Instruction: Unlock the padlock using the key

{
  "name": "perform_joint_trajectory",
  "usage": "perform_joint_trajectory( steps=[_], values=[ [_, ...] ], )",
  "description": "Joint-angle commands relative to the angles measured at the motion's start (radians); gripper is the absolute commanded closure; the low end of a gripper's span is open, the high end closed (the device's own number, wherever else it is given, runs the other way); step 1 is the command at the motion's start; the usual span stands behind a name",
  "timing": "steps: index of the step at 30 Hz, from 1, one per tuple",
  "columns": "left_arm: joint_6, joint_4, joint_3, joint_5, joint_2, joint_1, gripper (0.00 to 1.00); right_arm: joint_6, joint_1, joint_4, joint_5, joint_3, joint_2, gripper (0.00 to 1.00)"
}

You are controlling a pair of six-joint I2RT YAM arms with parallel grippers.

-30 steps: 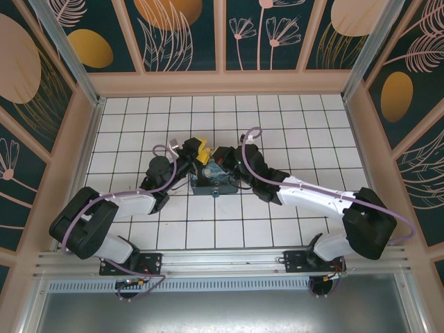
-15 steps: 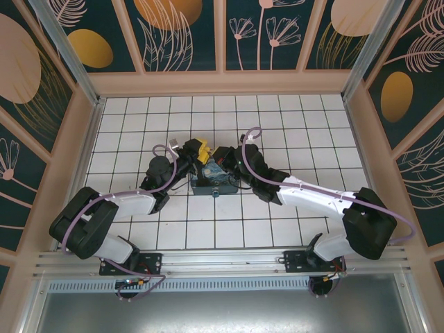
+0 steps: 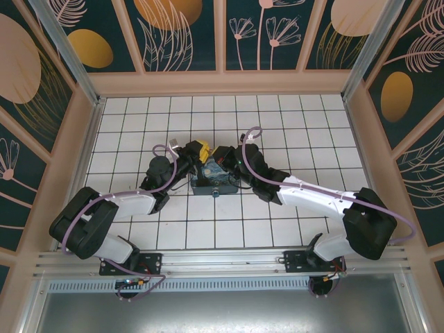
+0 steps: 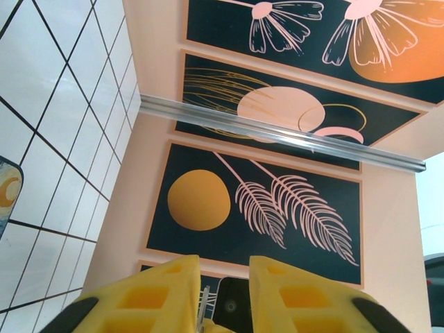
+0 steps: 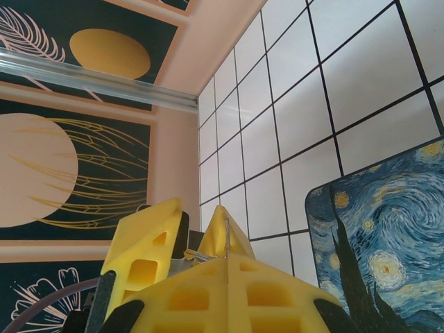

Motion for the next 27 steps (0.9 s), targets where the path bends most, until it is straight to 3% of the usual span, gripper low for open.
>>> perform_joint_trajectory(
  steps=[1, 18, 27],
  values=[
    [0.013, 0.003, -0.01, -0.009, -0.001, -0.006, 0.76, -0.007, -0.004, 0.017, 0.017, 0.028, -0.022, 1.0],
    [0.022, -0.007, -0.016, -0.012, -0.002, -0.007, 0.96, -0.01, -0.004, 0.017, 0.02, 0.03, -0.027, 1.0],
    [0.028, -0.01, -0.015, -0.01, 0.002, -0.006, 1.0, -0.014, -0.006, 0.015, 0.02, 0.033, -0.032, 1.0]
  ],
)
